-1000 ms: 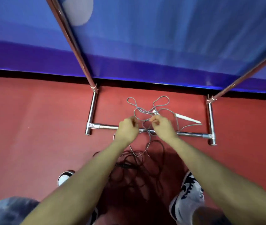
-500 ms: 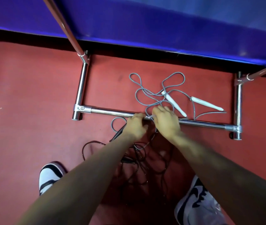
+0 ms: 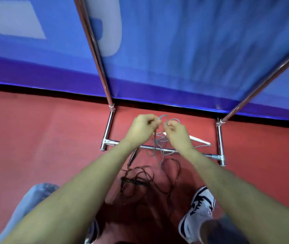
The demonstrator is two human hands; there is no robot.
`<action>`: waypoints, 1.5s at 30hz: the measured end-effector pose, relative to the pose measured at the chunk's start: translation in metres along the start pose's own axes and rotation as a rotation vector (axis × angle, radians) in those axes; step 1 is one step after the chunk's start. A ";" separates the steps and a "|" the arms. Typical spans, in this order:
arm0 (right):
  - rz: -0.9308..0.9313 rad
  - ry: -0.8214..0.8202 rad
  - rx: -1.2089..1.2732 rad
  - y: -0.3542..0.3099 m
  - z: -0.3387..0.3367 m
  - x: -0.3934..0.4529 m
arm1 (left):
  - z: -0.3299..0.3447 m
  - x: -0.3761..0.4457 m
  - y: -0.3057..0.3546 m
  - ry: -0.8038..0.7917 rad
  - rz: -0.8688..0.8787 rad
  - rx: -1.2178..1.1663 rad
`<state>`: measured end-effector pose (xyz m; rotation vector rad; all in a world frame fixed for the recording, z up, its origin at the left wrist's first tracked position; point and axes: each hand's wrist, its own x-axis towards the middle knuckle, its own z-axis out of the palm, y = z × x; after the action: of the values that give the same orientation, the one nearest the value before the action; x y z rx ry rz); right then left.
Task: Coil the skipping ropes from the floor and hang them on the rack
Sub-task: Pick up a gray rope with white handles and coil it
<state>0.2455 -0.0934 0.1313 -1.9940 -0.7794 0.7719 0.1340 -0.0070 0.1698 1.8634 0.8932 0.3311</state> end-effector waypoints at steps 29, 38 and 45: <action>-0.526 -0.017 0.586 -0.321 -0.168 -0.229 | -0.111 -0.196 0.262 0.141 0.339 -0.001; -0.501 -0.077 0.621 -0.326 -0.182 -0.235 | -0.140 -0.204 0.292 0.355 0.374 -0.009; -0.465 -0.243 -0.170 -0.273 -0.145 -0.226 | -0.163 -0.196 0.332 0.478 0.390 -0.067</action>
<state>0.1506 -0.2084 0.4839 -1.7758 -1.4314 0.6903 0.0478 -0.1107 0.5662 1.9226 0.8056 1.0678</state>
